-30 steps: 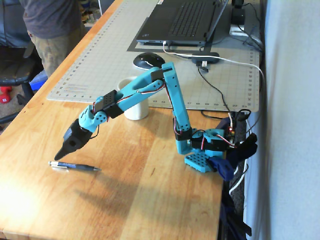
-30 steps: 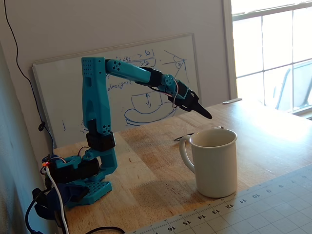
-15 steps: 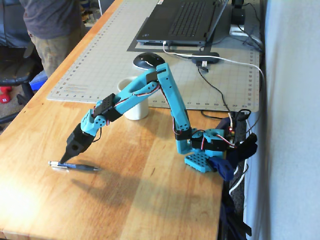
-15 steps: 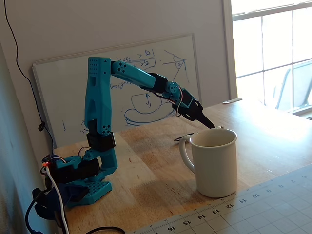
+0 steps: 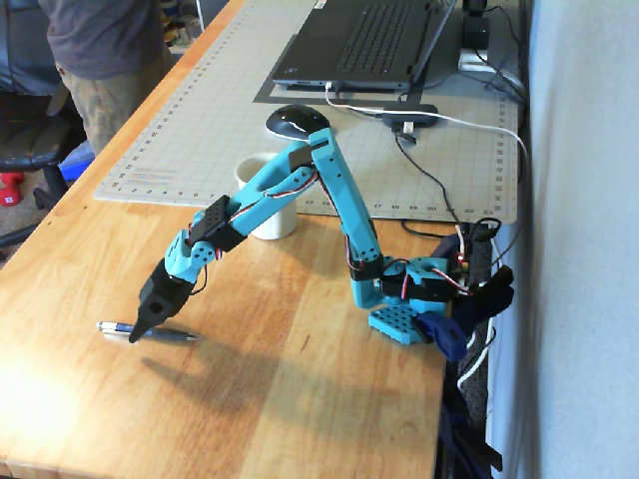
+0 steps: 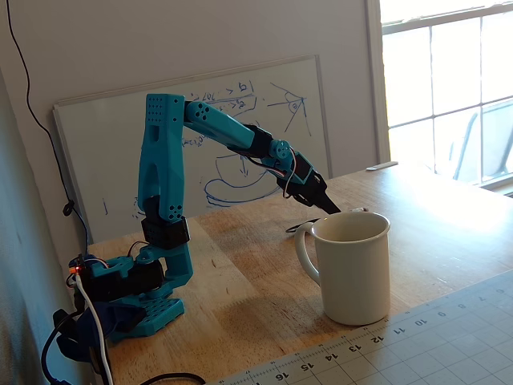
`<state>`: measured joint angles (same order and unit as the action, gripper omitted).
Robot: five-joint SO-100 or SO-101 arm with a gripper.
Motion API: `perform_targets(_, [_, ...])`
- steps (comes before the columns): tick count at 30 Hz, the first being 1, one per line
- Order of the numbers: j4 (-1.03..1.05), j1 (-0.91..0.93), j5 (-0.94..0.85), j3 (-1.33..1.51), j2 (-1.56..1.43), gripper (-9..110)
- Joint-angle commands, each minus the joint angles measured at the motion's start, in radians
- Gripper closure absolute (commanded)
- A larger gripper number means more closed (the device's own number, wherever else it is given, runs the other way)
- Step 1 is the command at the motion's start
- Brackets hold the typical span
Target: Grasp a pen and put it in a mug.
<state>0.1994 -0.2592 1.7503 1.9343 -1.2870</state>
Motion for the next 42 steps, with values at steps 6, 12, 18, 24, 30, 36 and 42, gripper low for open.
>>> perform_targets(6, [-0.018, 0.0, 0.009, -0.011, -0.023, 72])
perform_targets(12, [-0.012, 0.002, 0.002, -0.011, 0.015, 72])
perform_targets(18, [-0.012, 0.0, 0.009, -0.011, 0.028, 72])
perform_targets(24, [-0.011, 0.0, 0.011, -0.011, 0.028, 80])
perform_targets(30, [-0.011, 0.002, 0.011, -0.011, 0.028, 96])
perform_targets(36, [-0.011, 0.002, 0.005, -0.011, 0.028, 101])
perform_targets(42, [-0.011, 0.0, 0.002, -0.011, -0.003, 100])
